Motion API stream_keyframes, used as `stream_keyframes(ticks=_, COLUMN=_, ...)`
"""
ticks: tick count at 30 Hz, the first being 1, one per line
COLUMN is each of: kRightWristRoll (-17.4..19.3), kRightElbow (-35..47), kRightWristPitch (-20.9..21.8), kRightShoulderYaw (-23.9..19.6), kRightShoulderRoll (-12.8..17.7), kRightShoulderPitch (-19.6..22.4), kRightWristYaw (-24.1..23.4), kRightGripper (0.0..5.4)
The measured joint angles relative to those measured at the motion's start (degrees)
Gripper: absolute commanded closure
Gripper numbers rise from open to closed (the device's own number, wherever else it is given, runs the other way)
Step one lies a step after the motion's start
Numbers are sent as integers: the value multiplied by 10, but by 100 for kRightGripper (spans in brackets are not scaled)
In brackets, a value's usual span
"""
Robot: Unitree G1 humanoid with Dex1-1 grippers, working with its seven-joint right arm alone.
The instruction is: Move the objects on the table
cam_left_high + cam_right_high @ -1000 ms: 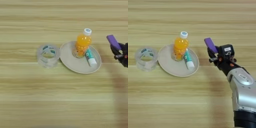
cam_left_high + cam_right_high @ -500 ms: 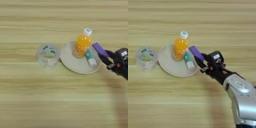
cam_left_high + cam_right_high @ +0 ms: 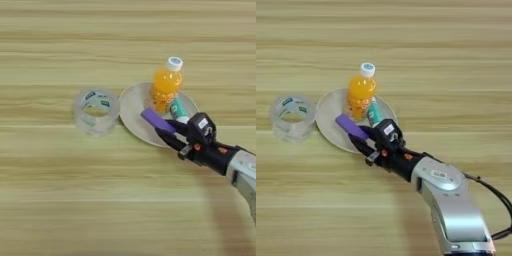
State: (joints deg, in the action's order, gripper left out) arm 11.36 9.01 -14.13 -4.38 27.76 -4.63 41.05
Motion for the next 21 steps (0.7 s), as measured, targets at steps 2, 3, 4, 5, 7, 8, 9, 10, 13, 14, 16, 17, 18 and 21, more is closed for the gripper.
stream_keyframes(ticks=2, kRightWristRoll=0, kRightElbow=-26, kRightWristPitch=-5, kRightShoulderYaw=0, kRightShoulderRoll=-11, kRightShoulderPitch=21, kRightWristYaw=-12, kRightGripper=398)
stream_keyframes(ticks=3, kRightWristRoll=0, kRightElbow=-46, kRightWristPitch=-9, kRightShoulderYaw=-1, kRightShoulderRoll=-20, kRightShoulderPitch=32, kRightWristYaw=-22, kRightGripper=398)
stream_keyframes(ticks=4, kRightWristRoll=1, kRightElbow=-56, kRightWristPitch=-14, kRightShoulderYaw=-1, kRightShoulderRoll=-25, kRightShoulderPitch=39, kRightWristYaw=-27, kRightGripper=398)
stream_keyframes(ticks=5, kRightWristRoll=0, kRightElbow=-73, kRightWristPitch=-17, kRightShoulderYaw=-2, kRightShoulderRoll=-32, kRightShoulderPitch=48, kRightWristYaw=-34, kRightGripper=398)
stream_keyframes(ticks=7, kRightWristRoll=1, kRightElbow=-97, kRightWristPitch=-20, kRightShoulderYaw=-3, kRightShoulderRoll=-41, kRightShoulderPitch=63, kRightWristYaw=-45, kRightGripper=398)
stream_keyframes(ticks=8, kRightWristRoll=1, kRightElbow=-113, kRightWristPitch=-24, kRightShoulderYaw=-4, kRightShoulderRoll=-46, kRightShoulderPitch=74, kRightWristYaw=-46, kRightGripper=398)
stream_keyframes(ticks=9, kRightWristRoll=2, kRightElbow=-125, kRightWristPitch=-28, kRightShoulderYaw=-4, kRightShoulderRoll=-53, kRightShoulderPitch=85, kRightWristYaw=-52, kRightGripper=398)
stream_keyframes(ticks=10, kRightWristRoll=2, kRightElbow=-131, kRightWristPitch=-28, kRightShoulderYaw=-4, kRightShoulderRoll=-56, kRightShoulderPitch=89, kRightWristYaw=-55, kRightGripper=398)
stream_keyframes(ticks=13, kRightWristRoll=1, kRightElbow=-144, kRightWristPitch=-28, kRightShoulderYaw=-3, kRightShoulderRoll=-58, kRightShoulderPitch=98, kRightWristYaw=-55, kRightGripper=398)
stream_keyframes(ticks=14, kRightWristRoll=1, kRightElbow=-144, kRightWristPitch=-28, kRightShoulderYaw=-3, kRightShoulderRoll=-58, kRightShoulderPitch=98, kRightWristYaw=-55, kRightGripper=398)
stream_keyframes(ticks=16, kRightWristRoll=0, kRightElbow=-144, kRightWristPitch=-28, kRightShoulderYaw=-3, kRightShoulderRoll=-58, kRightShoulderPitch=98, kRightWristYaw=-55, kRightGripper=398)
stream_keyframes(ticks=17, kRightWristRoll=0, kRightElbow=-144, kRightWristPitch=-28, kRightShoulderYaw=-3, kRightShoulderRoll=-58, kRightShoulderPitch=98, kRightWristYaw=-55, kRightGripper=398)
stream_keyframes(ticks=18, kRightWristRoll=0, kRightElbow=-144, kRightWristPitch=-28, kRightShoulderYaw=-3, kRightShoulderRoll=-58, kRightShoulderPitch=98, kRightWristYaw=-55, kRightGripper=398)
stream_keyframes(ticks=21, kRightWristRoll=0, kRightElbow=-144, kRightWristPitch=-28, kRightShoulderYaw=-2, kRightShoulderRoll=-58, kRightShoulderPitch=98, kRightWristYaw=-55, kRightGripper=398)
